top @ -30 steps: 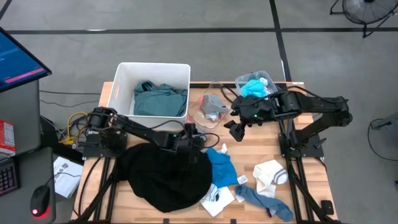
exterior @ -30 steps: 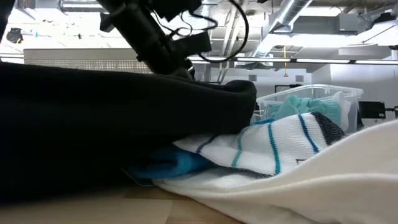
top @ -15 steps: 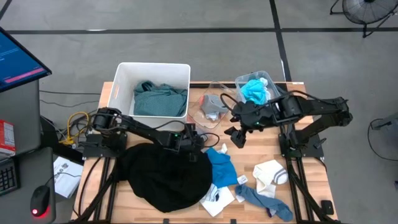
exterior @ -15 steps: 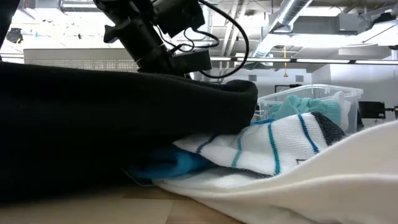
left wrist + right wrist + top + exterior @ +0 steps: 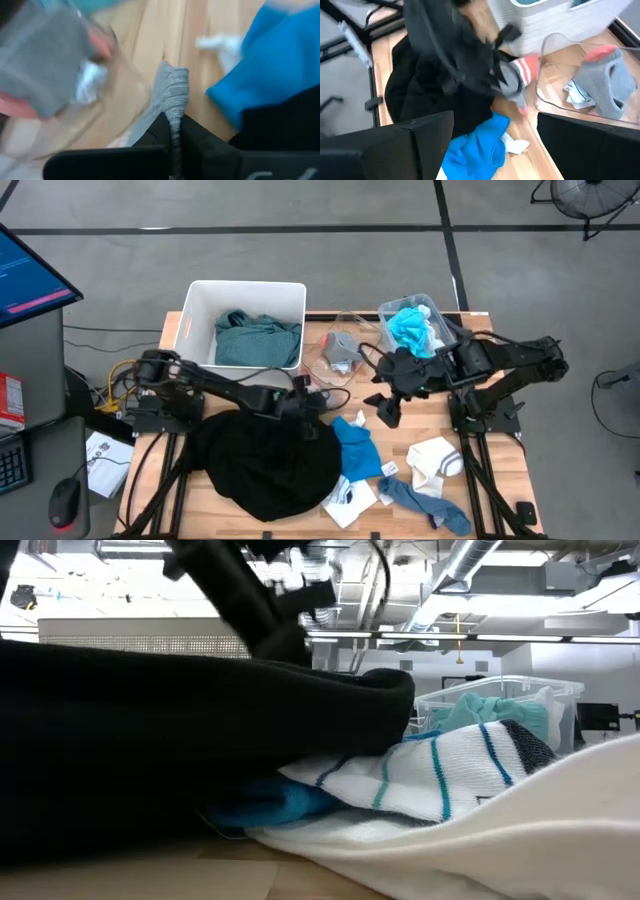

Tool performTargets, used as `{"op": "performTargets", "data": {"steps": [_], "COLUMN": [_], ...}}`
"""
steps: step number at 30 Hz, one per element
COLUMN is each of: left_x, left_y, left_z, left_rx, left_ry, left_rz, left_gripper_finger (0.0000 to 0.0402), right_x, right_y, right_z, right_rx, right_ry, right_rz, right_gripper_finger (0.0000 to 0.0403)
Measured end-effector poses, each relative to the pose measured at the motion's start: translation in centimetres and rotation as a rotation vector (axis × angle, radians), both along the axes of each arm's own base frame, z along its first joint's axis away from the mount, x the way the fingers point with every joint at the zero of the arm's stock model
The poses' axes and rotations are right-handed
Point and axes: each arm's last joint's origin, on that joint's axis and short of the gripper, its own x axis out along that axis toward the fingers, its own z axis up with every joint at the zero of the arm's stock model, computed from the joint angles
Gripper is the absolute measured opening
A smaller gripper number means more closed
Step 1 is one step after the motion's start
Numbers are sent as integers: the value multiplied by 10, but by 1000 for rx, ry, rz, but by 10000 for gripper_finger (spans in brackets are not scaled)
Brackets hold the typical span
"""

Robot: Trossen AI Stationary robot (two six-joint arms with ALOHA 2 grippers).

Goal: Pick & Place Cloths
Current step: Put the gray sock into the middle transparent bin

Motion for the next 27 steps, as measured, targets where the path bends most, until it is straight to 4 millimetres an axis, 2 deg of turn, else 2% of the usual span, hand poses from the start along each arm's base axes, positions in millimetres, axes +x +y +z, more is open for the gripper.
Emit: {"op": "performTargets", "data": {"steps": [7,12,18,24,27], "left_x": [-35,-65,-85,-89,-89], "left_y": [-2,2,7,6,5], "left_z": [87,131,155,158,159], "left_rx": [-70,-98,-108,-112,-114], "left_ry": [-270,-426,-516,-528,-530], "left_rz": [-37,-42,-32,-36,-43], "left_gripper_finger": [1,1,1,1,1], "right_x": [-4,19,59,94,109], "right_y": [18,25,17,-4,-13], "right_z": [1,0,-9,-30,-41], "right_rx": [-155,-232,-305,-331,-301], "right_ry": [-4,-102,-188,-168,-159], "right_rz": [156,186,187,125,162], "right_gripper_finger": [281,281,281,281,281]}}
